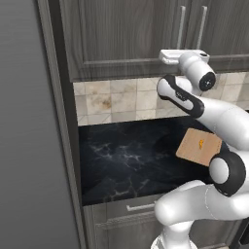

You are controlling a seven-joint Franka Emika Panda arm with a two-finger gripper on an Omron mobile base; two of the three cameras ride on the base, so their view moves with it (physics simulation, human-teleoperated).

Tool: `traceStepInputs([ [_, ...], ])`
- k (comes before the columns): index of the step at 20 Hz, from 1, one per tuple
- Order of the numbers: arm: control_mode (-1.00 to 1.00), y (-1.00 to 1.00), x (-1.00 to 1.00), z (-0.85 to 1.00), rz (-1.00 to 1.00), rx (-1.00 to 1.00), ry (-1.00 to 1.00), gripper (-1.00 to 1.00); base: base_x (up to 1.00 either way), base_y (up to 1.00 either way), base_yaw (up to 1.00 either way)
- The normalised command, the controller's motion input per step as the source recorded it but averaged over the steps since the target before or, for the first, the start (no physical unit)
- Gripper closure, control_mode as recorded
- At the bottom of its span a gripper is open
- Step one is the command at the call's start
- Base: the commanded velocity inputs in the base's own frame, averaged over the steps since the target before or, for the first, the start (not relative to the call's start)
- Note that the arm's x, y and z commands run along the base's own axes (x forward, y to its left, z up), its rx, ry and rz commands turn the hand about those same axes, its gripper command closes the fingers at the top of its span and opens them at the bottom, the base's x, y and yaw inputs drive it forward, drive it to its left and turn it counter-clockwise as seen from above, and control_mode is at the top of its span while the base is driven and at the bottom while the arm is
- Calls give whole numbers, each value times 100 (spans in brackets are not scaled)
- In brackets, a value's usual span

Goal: Open the cabinet, retrieve the rolling pin, and place it next to the meat on the cutting board to prepare for tenderizing.

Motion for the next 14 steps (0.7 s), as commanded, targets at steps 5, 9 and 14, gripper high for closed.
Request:
traceStepInputs([
  [5, -100, 0, 8, -1, 0, 0, 0, 100, 0, 0, 0],
  [9, -100, 9, -1, -3, 1, -1, 0, 100, 0, 0, 0],
  [14, -100, 25, 0, -11, 4, -4, 0, 100, 0, 0, 0],
])
